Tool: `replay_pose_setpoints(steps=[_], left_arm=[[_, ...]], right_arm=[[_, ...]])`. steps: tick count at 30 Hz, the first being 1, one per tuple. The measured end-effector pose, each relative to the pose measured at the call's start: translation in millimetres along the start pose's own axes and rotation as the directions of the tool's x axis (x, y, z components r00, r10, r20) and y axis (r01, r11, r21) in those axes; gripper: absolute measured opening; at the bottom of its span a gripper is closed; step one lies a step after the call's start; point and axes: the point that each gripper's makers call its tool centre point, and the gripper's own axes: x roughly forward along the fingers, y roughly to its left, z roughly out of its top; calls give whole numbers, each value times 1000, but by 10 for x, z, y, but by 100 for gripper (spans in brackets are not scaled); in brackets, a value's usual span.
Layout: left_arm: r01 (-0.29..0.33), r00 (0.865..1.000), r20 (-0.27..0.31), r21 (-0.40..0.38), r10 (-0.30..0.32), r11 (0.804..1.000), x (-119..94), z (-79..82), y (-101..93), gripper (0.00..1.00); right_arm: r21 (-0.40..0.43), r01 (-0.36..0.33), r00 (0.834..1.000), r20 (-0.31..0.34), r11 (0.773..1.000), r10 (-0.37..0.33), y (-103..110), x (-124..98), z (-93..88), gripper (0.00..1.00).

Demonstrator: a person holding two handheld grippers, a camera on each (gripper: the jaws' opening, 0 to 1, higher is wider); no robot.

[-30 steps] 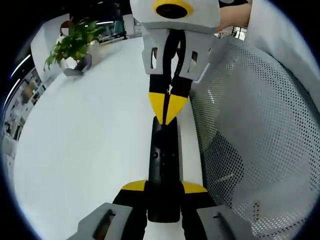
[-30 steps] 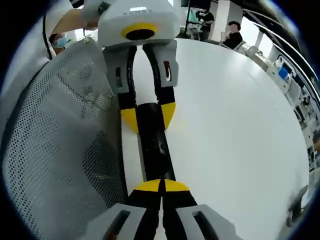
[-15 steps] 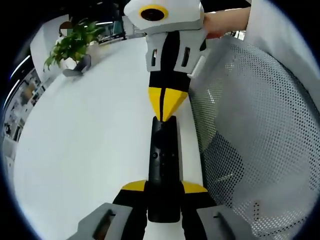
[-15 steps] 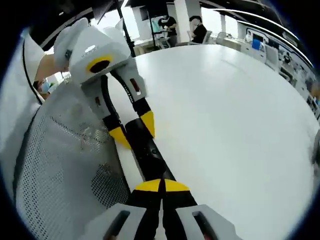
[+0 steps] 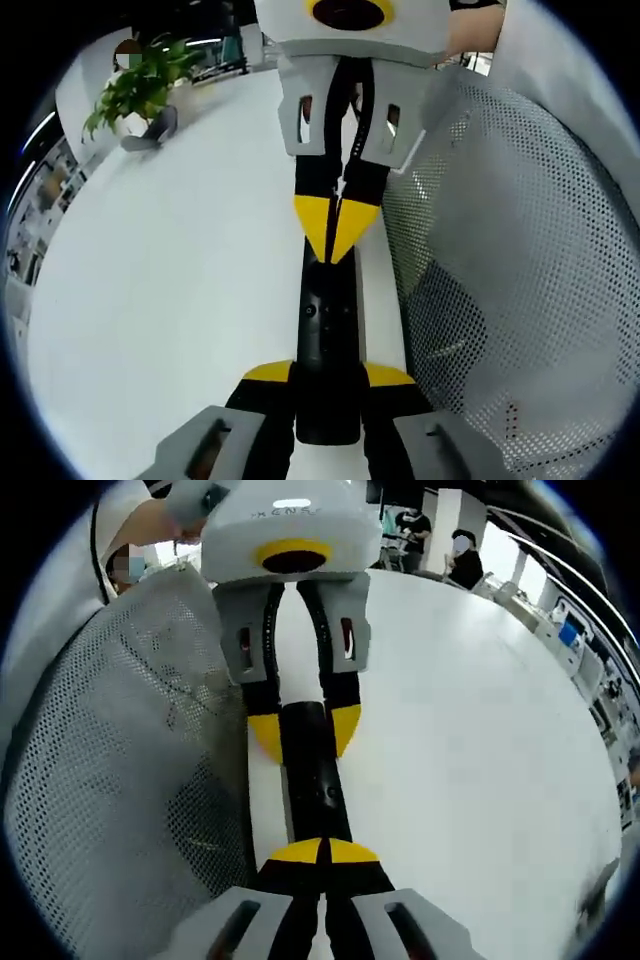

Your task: Press the specified remote control buttons in sequence, fully releasing each button before pressing the next.

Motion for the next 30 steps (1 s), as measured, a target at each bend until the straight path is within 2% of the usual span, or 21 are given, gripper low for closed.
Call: replay_pose_setpoints(steps=[4,6,10,11,16,18,24,28,30], left_arm=[[2,1000,2,3,-2,1000,-2,-2,-2,24],[4,1000,0,6,-4,1000,-2,-3,-3,24],[8,1000,-13,13,-8,1000,0,-4,-4,24],[9,1000,-17,14,-9,1000,1,-4,-3,24],[8,1000,-23,8,-7,1000,2,-9,-5,24],[6,1000,-22,5,-6,1000,2,-10,-5,24],[4,1000,-11,-3,-4,1000,1,-10,-4,24],[2,1000,-7,-6,-2,1000,-1,-9,-4,24],[2,1000,-4,-7,-2,1000,-2,-8,-3,24]], right_arm=[[-26,15,999,-39,1000,-16,-8,21,10,0],[-11,28,999,-31,1000,-28,-22,18,3,0],[30,43,999,20,999,-43,-31,8,0,0],[62,42,998,48,997,-45,-32,6,4,0],[140,17,990,140,990,-37,-38,-19,16,0],[155,23,989,144,988,-45,-37,-22,5,0],[89,34,990,135,995,-46,-1,-14,26,1],[84,60,989,127,995,-71,-56,-15,20,11],[72,31,991,131,997,-40,-26,-8,27,7]])
